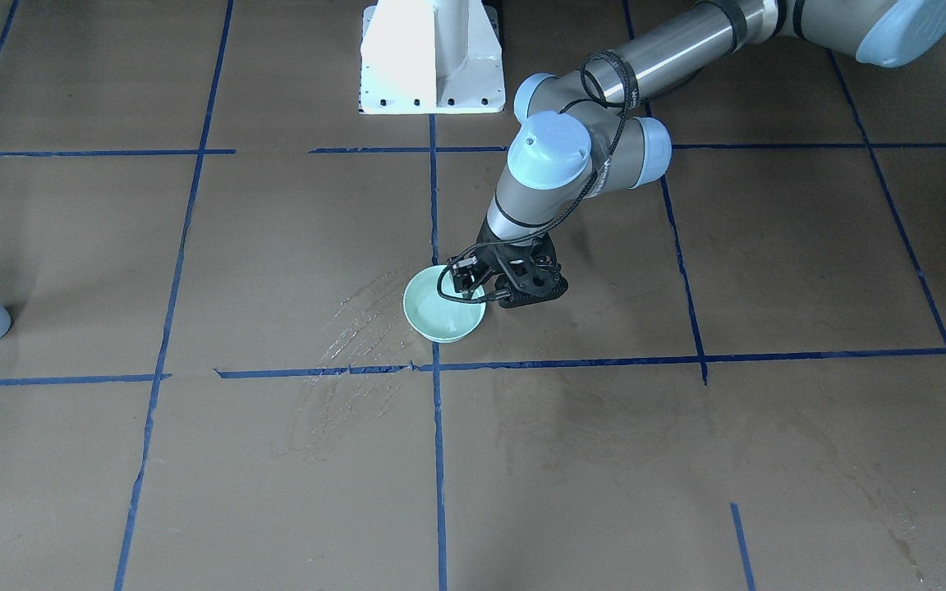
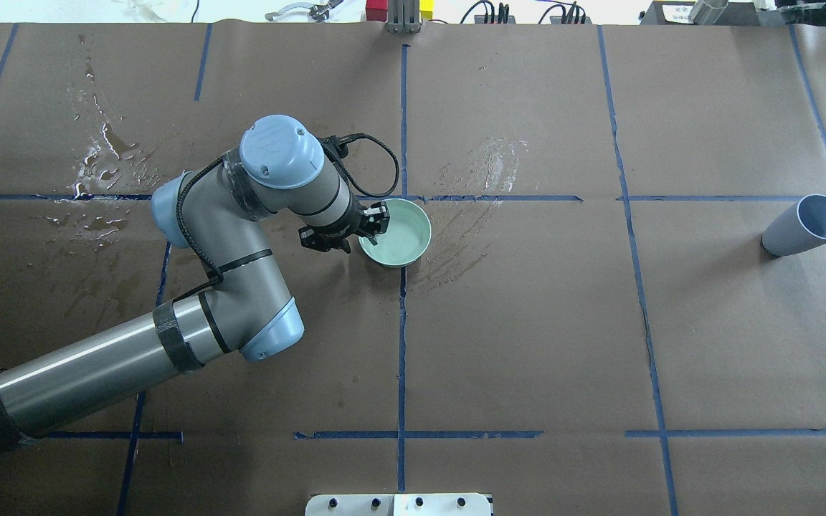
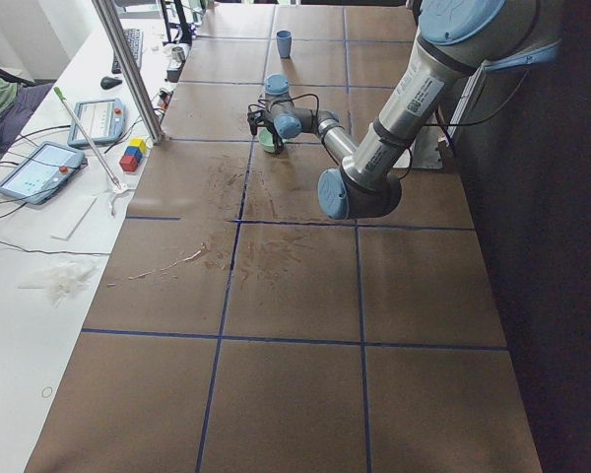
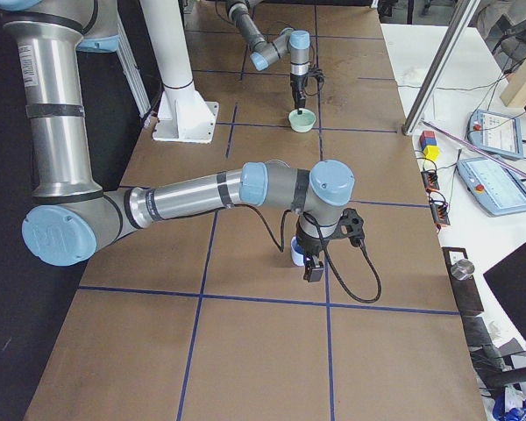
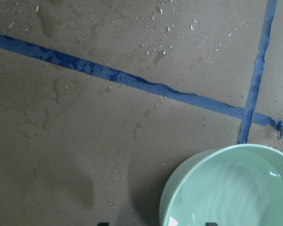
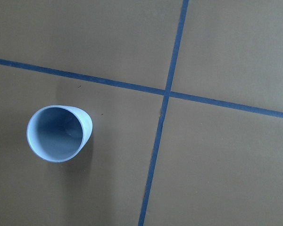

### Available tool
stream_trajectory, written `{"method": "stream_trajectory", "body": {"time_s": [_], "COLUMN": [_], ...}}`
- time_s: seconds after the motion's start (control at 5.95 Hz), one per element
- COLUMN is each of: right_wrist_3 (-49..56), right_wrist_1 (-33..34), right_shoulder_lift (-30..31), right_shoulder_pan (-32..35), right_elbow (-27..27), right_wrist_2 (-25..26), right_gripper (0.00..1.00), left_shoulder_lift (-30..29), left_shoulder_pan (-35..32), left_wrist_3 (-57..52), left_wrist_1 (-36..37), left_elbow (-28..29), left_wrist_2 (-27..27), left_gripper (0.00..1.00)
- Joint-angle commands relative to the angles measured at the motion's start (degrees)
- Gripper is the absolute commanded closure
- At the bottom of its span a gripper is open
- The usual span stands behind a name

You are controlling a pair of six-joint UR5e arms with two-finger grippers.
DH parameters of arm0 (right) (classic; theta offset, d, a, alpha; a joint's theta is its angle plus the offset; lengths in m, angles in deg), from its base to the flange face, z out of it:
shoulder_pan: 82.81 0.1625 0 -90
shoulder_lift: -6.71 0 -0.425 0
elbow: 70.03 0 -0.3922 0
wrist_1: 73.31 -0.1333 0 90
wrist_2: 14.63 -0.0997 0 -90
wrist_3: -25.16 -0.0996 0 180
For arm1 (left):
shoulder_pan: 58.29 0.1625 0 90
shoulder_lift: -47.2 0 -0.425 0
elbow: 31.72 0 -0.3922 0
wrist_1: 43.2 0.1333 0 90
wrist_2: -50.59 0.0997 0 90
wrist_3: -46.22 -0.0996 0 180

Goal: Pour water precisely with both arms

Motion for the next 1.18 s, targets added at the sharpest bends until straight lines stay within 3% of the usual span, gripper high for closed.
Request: {"method": "stream_trajectory", "body": {"time_s": [0.0, 0.67, 1.01], "right_wrist_3": [0.09, 0.26, 0.26], "right_wrist_1": [0.0, 0.0, 0.0], "right_shoulder_lift": [0.01, 0.27, 0.45], "right_shoulder_pan": [0.0, 0.0, 0.0], "right_elbow": [-0.02, -0.29, -0.29], "right_wrist_2": [0.0, 0.0, 0.0], "right_gripper": [0.0, 0.0, 0.0], "left_shoulder_lift": [-0.3, -0.31, 0.22], "left_shoulder_pan": [0.0, -0.52, -3.84], "left_wrist_3": [0.07, 0.07, -0.71], "left_wrist_1": [0.0, -0.18, -0.44], "left_elbow": [0.05, -0.47, -1.79], "left_wrist_2": [0.0, -0.09, -3.05], "left_gripper": [0.96, 1.0, 1.0]}}
